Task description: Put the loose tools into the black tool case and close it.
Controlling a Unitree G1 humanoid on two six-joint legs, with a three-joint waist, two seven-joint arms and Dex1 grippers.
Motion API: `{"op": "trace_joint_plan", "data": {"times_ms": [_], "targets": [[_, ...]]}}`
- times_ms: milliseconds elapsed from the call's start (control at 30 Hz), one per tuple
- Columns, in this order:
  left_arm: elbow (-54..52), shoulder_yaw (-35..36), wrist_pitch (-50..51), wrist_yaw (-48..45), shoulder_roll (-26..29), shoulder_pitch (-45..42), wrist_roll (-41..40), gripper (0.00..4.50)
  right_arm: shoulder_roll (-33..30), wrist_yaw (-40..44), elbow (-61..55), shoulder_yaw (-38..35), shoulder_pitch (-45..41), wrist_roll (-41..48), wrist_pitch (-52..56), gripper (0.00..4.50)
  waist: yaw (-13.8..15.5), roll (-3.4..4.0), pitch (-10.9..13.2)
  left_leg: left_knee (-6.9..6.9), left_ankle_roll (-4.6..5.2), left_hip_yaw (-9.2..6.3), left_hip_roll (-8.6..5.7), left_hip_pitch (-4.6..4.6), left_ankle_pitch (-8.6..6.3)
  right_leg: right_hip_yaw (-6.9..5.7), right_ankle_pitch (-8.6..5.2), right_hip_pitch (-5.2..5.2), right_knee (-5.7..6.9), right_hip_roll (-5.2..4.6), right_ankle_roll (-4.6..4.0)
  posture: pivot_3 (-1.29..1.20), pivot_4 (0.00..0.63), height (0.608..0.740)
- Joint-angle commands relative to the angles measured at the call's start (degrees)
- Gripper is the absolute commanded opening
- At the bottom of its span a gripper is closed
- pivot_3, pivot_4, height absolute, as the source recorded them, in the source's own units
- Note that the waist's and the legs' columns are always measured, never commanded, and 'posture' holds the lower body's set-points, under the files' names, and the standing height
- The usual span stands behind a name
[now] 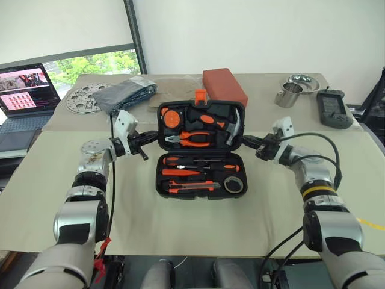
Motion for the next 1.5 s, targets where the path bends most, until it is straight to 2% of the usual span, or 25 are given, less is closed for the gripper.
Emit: {"op": "trace_joint_plan", "data": {"times_ms": [33,267,367,400,533,600,667,733,833,867,967,1033,1100,1233,1333,1433,1500], "targets": [[-3.7,-1.7,-13.9,4.5,1.0,1.4,3.2,0.02,-1.8,-3.5,-0.4,3.3,0.2,-7.0,-20.7,0.0,0.0,0.0,0.0,0.0,0.0,0.01,0.0,0.02,0.0,0.02,0.0,0.01,0.0,-0.02,0.0,0.0,0.15,0.74],[-0.9,-4.7,-32.6,12.2,3.8,5.4,9.1,0.02,-4.0,-8.5,4.0,5.7,1.5,-12.6,-38.0,0.0,-0.2,0.0,0.0,-0.01,0.01,0.1,0.01,0.23,0.0,0.22,0.01,0.17,-0.01,-0.01,-0.01,0.0,0.15,0.74],[0.2,-7.6,-42.2,18.1,6.3,6.7,15.5,0.02,-5.8,-11.2,5.3,7.6,2.5,-15.9,-43.6,0.0,-0.2,-0.01,0.0,-0.01,0.02,0.13,0.01,0.27,0.01,0.28,0.03,0.21,-0.03,-0.02,-0.04,0.0,0.15,0.74],[0.6,-8.6,-44.7,20.8,7.3,7.1,18.0,0.0,-6.3,-11.9,5.7,8.0,2.8,-16.6,-45.1,0.36,-0.2,-0.01,0.0,-0.01,0.02,0.14,0.01,0.3,0.02,0.29,0.03,0.25,-0.05,-0.02,-0.05,0.0,0.15,0.74],[0.0,-13.7,-55.3,36.1,13.1,8.6,34.7,1.25,-9.5,-13.6,6.8,10.3,4.5,-19.9,-52.3,1.54,-0.2,-0.01,0.0,-0.1,0.03,0.13,0.02,0.44,0.02,0.31,0.03,0.42,-0.17,-0.03,-0.05,0.0,0.15,0.74],[-2.7,-16.7,-57.2,49.1,17.2,10.1,46.9,1.87,-11.8,-14.4,7.6,11.0,5.9,-21.4,-55.7,2.17,-0.3,-0.01,0.0,-0.16,0.03,0.13,0.0,0.57,0.02,0.31,0.03,0.57,-0.22,-0.08,-0.05,0.0,0.15,0.74],[-4.2,-20.4,-56.2,63.6,21.0,10.9,57.3,2.49,-14.3,-16.4,8.5,11.4,7.7,-23.0,-57.2,2.28,-0.2,-0.01,0.0,-0.27,0.03,0.16,0.01,0.67,0.01,0.35,0.03,0.68,-0.41,-0.17,-0.05,0.0,0.15,0.74],[-3.4,-23.5,-54.4,73.5,23.3,10.7,62.7,3.2,-16.2,-17.0,9.5,11.6,9.3,-23.2,-57.1,2.28,-0.1,-0.03,0.0,-0.36,0.03,0.18,0.0,0.73,0.02,0.31,0.03,0.71,-0.67,-0.61,-0.04,0.0,0.15,0.74],[1.5,-25.4,-52.8,78.3,24.9,10.2,62.7,4.28,-17.6,-12.5,9.5,9.3,12.6,-17.0,-53.4,2.28,0.0,-0.09,0.0,-0.46,0.03,0.45,-0.05,1.0,0.02,0.29,0.02,0.89,-0.74,-0.86,-0.03,0.0,0.15,0.74],[3.1,-25.7,-52.8,78.4,24.9,9.9,61.8,4.39,-17.7,-10.6,9.1,8.7,13.3,-14.9,-52.1,2.28,0.0,-0.13,0.1,-0.47,0.03,0.53,-0.06,1.09,0.01,0.26,0.01,0.98,-0.78,-0.84,-0.02,0.0,0.15,0.74],[8.3,-23.7,-53.4,72.6,23.7,9.1,54.0,4.39,-16.9,-3.0,4.2,6.4,16.2,-6.3,-45.0,2.28,0.0,-0.2,0.1,-0.47,0.03,0.91,-0.05,1.15,0.02,0.26,-0.01,1.0,-0.8,-0.77,0.02,0.0,0.15,0.74],[12.7,-15.2,-48.1,55.7,18.9,7.2,37.4,4.39,-16.5,3.3,-9.9,4.5,21.9,5.4,-27.4,2.28,0.0,-0.23,0.1,-0.47,0.03,1.05,-0.05,1.16,0.02,0.26,-0.01,0.99,-0.81,-0.8,0.02,0.0,0.15,0.74],[13.3,-6.8,-38.5,38.2,14.1,4.9,22.2,4.39,-18.1,5.4,-26.3,4.0,28.8,15.1,-9.7,2.28,0.6,-0.22,0.1,-0.42,0.03,1.17,-0.01,1.08,0.02,0.15,-0.01,0.99,-0.68,-0.8,0.03,0.0,0.15,0.74],[6.5,1.4,-20.3,16.4,8.4,-0.6,4.5,4.39,-24.7,4.7,-53.7,3.1,41.2,28.7,17.5,2.28,1.4,-0.1,0.1,-0.29,-0.08,1.35,0.08,0.73,0.09,-0.43,0.0,0.85,-0.62,-0.76,0.03,0.0,0.15,0.74],[0.2,3.3,-8.0,7.8,5.9,-2.6,-2.8,4.39,-27.2,4.4,-63.6,3.2,46.3,32.0,26.9,2.28,1.5,-0.12,0.0,-0.21,-0.08,1.18,0.07,0.4,0.09,-0.91,-0.01,0.88,-0.68,-0.67,0.03,0.0,0.15,0.74],[-11.0,1.0,7.2,-2.4,2.3,-2.9,-9.3,4.39,-28.2,5.4,-69.8,6.5,49.5,31.7,33.0,2.28,1.5,-0.08,-0.1,-0.16,-0.08,1.06,0.02,0.31,0.09,-1.04,-0.01,0.92,-0.68,-0.66,0.04,0.0,0.15,0.74],[-17.3,-1.3,14.2,-6.1,0.8,-1.9,-10.9,4.39,-26.1,4.5,-70.4,8.9,48.2,29.2,34.2,2.28,1.5,-0.1,0.0,-0.03,-0.07,0.97,0.01,0.26,0.09,-1.1,-0.02,0.9,-0.72,-0.61,0.06,0.0,0.15,0.74]]}}
